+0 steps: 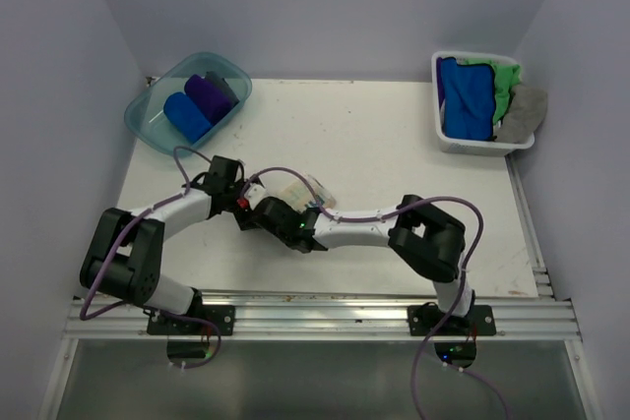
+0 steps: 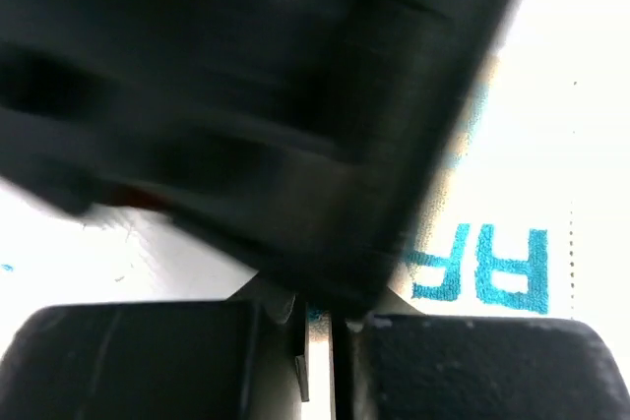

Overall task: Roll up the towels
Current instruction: Roll the towel

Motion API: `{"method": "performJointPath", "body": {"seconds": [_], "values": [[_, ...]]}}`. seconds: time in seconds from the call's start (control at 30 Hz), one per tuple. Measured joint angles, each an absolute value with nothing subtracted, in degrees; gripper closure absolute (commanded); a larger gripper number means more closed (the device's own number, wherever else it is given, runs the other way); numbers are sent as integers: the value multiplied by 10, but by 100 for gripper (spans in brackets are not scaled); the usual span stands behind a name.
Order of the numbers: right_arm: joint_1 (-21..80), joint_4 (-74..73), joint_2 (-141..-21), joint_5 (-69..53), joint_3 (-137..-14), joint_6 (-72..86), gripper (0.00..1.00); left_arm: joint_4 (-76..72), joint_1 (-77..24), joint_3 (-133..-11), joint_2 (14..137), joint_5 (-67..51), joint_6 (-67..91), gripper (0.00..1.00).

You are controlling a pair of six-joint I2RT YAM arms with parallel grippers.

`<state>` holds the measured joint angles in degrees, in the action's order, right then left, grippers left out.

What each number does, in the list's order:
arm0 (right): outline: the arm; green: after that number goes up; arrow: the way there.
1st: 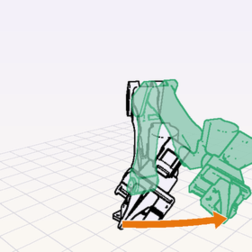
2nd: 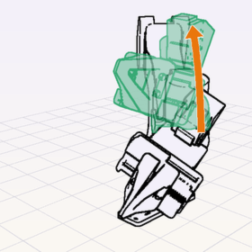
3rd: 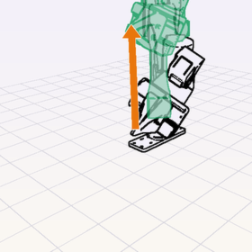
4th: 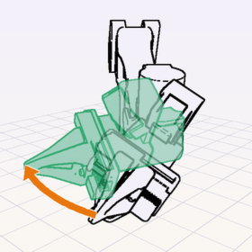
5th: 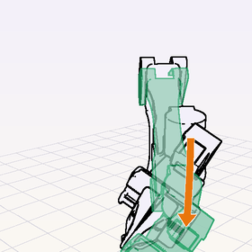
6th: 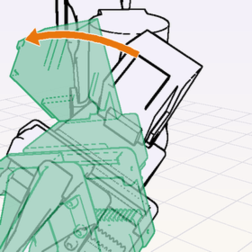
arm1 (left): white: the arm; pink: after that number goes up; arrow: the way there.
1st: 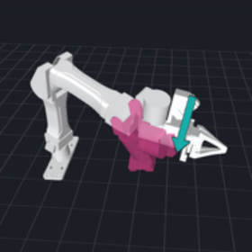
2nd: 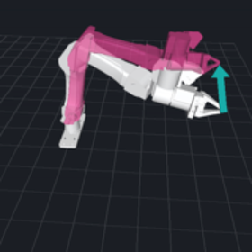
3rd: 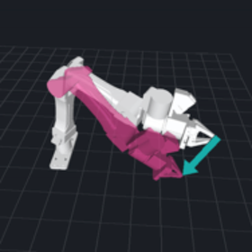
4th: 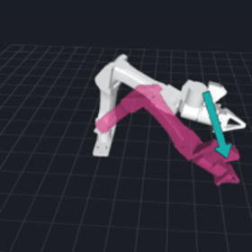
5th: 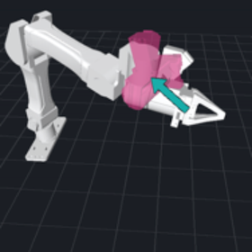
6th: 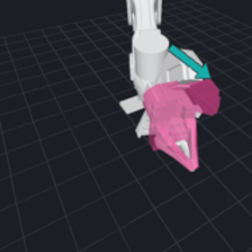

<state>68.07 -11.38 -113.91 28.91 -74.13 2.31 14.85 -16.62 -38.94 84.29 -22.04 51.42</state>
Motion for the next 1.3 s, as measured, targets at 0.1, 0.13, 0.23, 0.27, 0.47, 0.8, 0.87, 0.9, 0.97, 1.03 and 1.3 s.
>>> {"method": "performJointPath", "body": {"seconds": [0.1, 0.13, 0.23, 0.27, 0.47, 0.8, 0.87, 0.9, 0.97, 1.03, 1.3], "values": [[651, -89, -1115, 237, -716, 41, 100, 152, -153, -391, 840, -224, 512, 30], [643, -82, -1107, 220, -708, 46, 100, 153, -151, -392, 838, -225, 512, 28], [617, -63, -1081, 159, -681, 58, 100, 156, -146, -396, 831, -228, 512, 25], [610, -59, -1074, 141, -674, 63, 100, 156, -145, -396, 828, -229, 511, 25], [573, -50, -1054, 27, -658, 101, 100, 159, -142, -399, 820, -234, 500, 21], [484, 11, -1045, -183, -625, 222, 100, 156, -140, -397, 802, -239, 499, 22], [466, 27, -1045, -218, -616, 249, 100, 152, -140, -393, 801, -240, 499, 22], [457, 34, -1045, -237, -612, 263, 100, 147, -140, -390, 801, -241, 499, 22], [445, 46, -1047, -267, -607, 285, 100, 141, -140, -386, 801, -243, 500, 22], [438, 55, -1052, -290, -606, 302, 100, 133, -140, -383, 802, -245, 500, 22], [428, 88, -1078, -340, -599, 348, 100, 105, -139, -376, 825, -254, 500, 27]]}}
